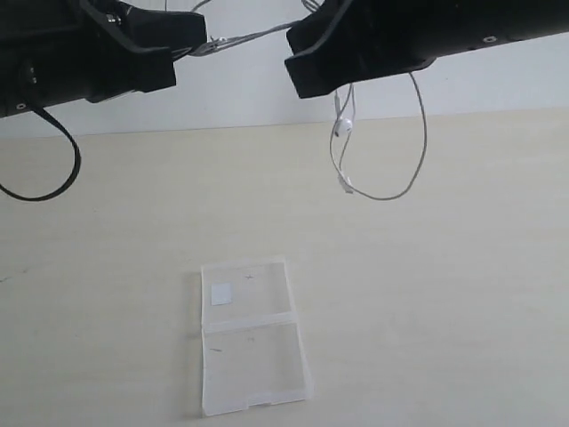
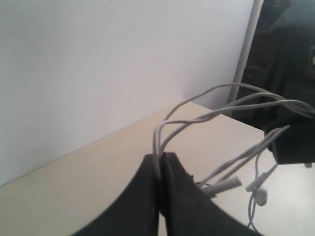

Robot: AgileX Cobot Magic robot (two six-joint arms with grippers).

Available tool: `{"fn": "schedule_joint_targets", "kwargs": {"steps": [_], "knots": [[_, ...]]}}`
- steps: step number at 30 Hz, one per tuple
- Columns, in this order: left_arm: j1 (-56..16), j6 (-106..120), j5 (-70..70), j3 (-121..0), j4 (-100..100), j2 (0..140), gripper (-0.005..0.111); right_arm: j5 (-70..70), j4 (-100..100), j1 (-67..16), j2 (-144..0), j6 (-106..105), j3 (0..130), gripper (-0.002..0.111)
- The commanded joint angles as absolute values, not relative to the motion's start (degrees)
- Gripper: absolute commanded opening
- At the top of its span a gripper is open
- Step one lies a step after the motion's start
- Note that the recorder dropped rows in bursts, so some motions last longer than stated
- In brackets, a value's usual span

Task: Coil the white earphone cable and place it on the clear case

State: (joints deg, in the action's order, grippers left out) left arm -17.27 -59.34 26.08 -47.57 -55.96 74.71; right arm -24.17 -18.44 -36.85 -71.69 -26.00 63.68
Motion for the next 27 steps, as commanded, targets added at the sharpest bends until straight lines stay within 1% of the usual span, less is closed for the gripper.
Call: {"fn": "schedule_joint_targets", "kwargs": {"steps": [1, 5, 9, 13, 17, 20, 22, 23, 24, 25, 27], "knots": [[-16.1, -59.1, 18.6, -45.5, -54.1, 77.7, 0.000, -22.2, -15.7, -36.0, -66.8, -25.3, 65.2, 0.000], [-16.1, -59.3, 31.7, -43.8, -54.4, 81.5, 0.000, -22.4, -15.5, -36.0, -68.2, -25.4, 71.4, 0.000], [-16.1, -58.8, 38.1, -43.5, -56.8, 83.4, 0.000, -22.6, -14.5, -36.0, -73.6, -25.4, 76.3, 0.000], [-16.1, -57.8, 37.8, -43.5, -56.3, 83.9, 0.000, -23.3, -14.7, -36.0, -79.2, -25.4, 78.9, 0.000], [-15.9, -55.5, 36.4, -43.5, -51.9, 83.9, 0.000, -33.1, -15.1, -36.0, -82.8, -25.4, 79.7, 0.000], [-15.9, -55.4, 36.4, -44.3, -51.9, 84.0, 0.002, -35.5, -14.4, -36.0, -84.7, -25.4, 79.7, 0.000], [-15.9, -55.4, 36.6, -44.7, -53.2, 84.0, 0.017, -35.6, -14.4, -36.0, -86.1, -25.4, 79.7, 0.000], [-15.9, -55.6, 37.3, -44.7, -54.3, 84.0, 0.033, -35.6, -13.1, -36.0, -86.9, -25.4, 79.7, 0.000], [-15.9, -56.4, 37.6, -44.7, -54.2, 84.0, 0.042, -35.6, -12.2, -36.0, -87.5, -25.3, 79.7, 0.000], [-15.9, -58.1, 38.9, -44.7, -54.2, 84.0, 0.056, -35.2, -10.9, -36.0, -88.5, -24.5, 79.7, 0.000], [-15.9, -58.8, 40.9, -44.7, -54.2, 84.0, 0.061, -34.8, -9.0, -36.0, -89.6, -23.2, 79.7, 0.000]]}}
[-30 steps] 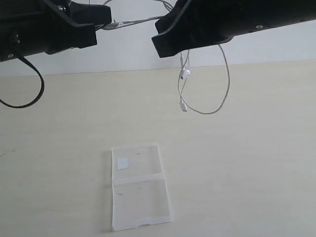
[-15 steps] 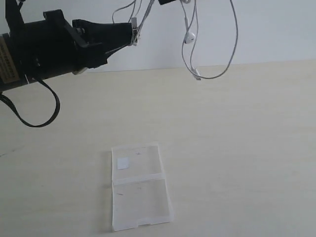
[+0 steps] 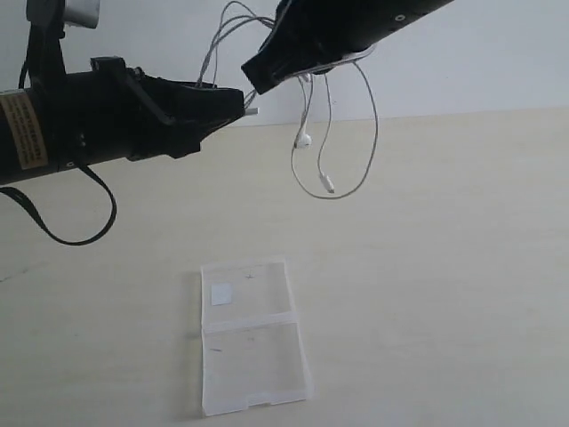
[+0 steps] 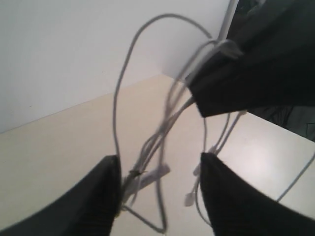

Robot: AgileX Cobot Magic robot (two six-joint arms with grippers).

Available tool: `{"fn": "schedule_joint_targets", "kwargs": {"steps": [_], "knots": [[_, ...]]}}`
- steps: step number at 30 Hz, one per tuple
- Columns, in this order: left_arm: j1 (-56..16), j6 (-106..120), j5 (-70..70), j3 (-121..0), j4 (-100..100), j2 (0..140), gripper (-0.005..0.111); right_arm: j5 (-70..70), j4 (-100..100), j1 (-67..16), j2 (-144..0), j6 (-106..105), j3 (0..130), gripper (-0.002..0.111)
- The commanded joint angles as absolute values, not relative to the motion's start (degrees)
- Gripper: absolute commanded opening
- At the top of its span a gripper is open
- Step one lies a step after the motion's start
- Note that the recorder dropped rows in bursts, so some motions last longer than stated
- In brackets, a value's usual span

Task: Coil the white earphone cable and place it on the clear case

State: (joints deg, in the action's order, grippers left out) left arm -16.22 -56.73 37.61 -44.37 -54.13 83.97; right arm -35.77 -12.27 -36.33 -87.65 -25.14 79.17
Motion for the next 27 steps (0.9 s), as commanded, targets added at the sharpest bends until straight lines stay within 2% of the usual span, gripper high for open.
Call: {"fn": "schedule_joint_targets", "kwargs": {"steps": [1, 7, 13, 16, 19, 21, 23, 27], "knots": [[-15.9, -58.8, 41.8, -44.7, -54.1, 83.7, 0.061, -34.4, -8.4, -36.0, -90.0, -22.6, 79.7, 0.000], [-15.9, -58.9, 39.2, -44.7, -54.4, 81.3, 0.061, -30.4, 5.3, -35.1, -92.7, -11.2, 79.7, 0.000], [-15.9, -58.9, 21.9, -44.7, -56.9, 79.2, 0.061, -31.7, 9.0, -30.4, -92.4, -5.6, 79.7, 0.000], [-15.9, -59.0, 15.5, -44.7, -56.7, 78.7, 0.059, -36.8, 8.9, -29.6, -91.2, -4.7, 79.9, 0.000], [-15.9, -59.0, 8.9, -44.7, -56.4, 78.7, 0.043, -47.8, 6.4, -30.0, -90.0, -4.5, 81.1, 0.000], [-15.9, -59.0, 5.0, -44.7, -56.4, 78.7, 0.026, -56.1, 1.3, -30.7, -89.7, -5.2, 82.4, 0.000], [-15.9, -58.9, 1.6, -44.7, -56.4, 78.7, 0.004, -62.7, -3.7, -31.7, -89.7, -6.4, 83.9, 0.000], [-15.9, -58.7, -1.5, -43.1, -56.5, 78.7, 0.000, -69.7, -10.5, -34.5, -89.9, -6.4, 85.3, 0.000]]}}
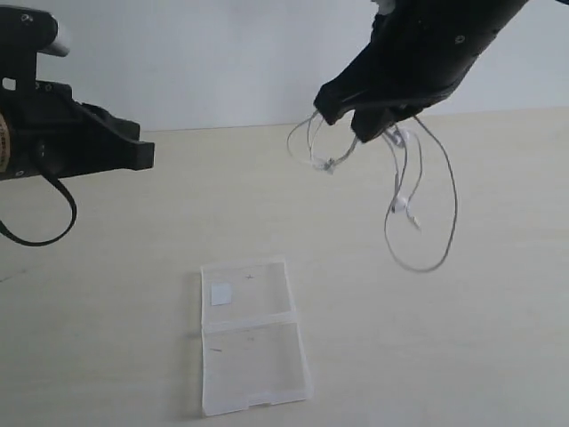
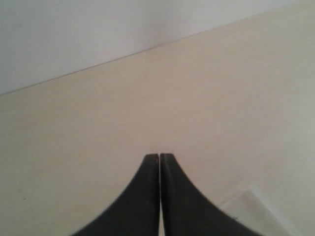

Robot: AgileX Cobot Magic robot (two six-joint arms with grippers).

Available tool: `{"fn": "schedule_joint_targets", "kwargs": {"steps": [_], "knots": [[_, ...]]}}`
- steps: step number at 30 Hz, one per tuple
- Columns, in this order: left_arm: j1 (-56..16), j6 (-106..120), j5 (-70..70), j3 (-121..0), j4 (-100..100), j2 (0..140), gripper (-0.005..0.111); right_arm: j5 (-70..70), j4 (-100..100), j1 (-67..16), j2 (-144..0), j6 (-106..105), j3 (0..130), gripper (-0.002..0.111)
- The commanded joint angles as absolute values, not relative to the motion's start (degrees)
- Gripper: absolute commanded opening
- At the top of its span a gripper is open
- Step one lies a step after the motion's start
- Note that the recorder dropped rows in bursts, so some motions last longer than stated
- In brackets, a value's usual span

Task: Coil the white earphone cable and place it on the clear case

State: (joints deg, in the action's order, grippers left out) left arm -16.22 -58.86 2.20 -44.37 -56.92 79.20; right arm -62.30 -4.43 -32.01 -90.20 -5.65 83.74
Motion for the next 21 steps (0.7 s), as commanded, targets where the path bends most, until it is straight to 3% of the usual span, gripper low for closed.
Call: {"fn": "schedule_joint_targets", "kwargs": {"steps": [1, 7, 21], "knots": [[-15.9, -58.7, -1.6, -42.3, -56.5, 78.7, 0.000, -70.0, -11.0, -35.4, -90.5, -6.2, 85.6, 0.000], [-16.0, -58.9, -1.3, -37.0, -55.2, 78.7, 0.000, -70.0, -11.5, -39.2, -96.1, 3.1, 87.2, 0.000], [-16.0, -59.0, 4.6, -26.2, -53.4, 78.6, 0.000, -70.0, -20.8, -39.3, -114.4, 5.1, 92.1, 0.000]]}}
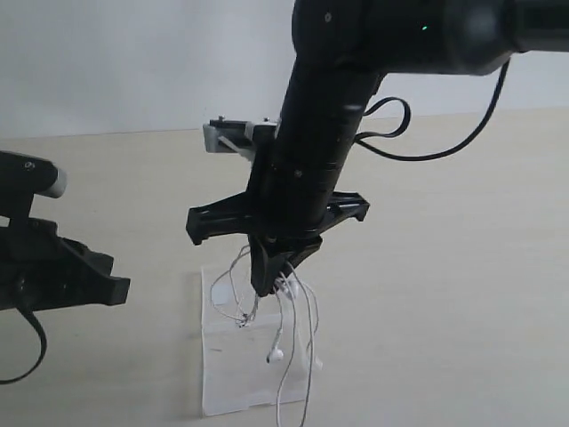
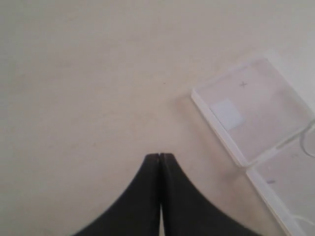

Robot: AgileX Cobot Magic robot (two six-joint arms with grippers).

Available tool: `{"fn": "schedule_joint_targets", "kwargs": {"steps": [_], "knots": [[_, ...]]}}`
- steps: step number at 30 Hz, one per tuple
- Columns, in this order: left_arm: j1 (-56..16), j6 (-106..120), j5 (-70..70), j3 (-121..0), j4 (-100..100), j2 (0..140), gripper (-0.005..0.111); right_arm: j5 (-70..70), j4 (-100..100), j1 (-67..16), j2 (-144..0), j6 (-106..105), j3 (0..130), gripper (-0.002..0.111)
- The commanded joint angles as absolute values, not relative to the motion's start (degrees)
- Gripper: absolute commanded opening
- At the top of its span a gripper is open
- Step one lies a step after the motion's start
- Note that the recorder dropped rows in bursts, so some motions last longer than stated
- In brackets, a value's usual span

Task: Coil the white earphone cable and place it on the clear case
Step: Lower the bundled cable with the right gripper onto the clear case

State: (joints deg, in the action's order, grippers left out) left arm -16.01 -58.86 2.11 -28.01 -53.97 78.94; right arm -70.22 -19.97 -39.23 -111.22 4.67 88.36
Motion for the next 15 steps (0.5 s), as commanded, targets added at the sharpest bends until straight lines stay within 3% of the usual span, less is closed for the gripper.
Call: {"fn": "schedule_joint_targets", "kwargs": {"steps": [1, 15], "knots": [[-16.0, -59.0, 4.9, -25.8, -53.4, 78.6, 0.000, -70.0, -20.8, -39.3, -115.5, 5.6, 93.1, 0.000], [-16.0, -59.0, 5.4, -24.5, -53.2, 78.4, 0.000, -70.0, -20.7, -39.3, -122.8, 6.7, 107.9, 0.000]]}}
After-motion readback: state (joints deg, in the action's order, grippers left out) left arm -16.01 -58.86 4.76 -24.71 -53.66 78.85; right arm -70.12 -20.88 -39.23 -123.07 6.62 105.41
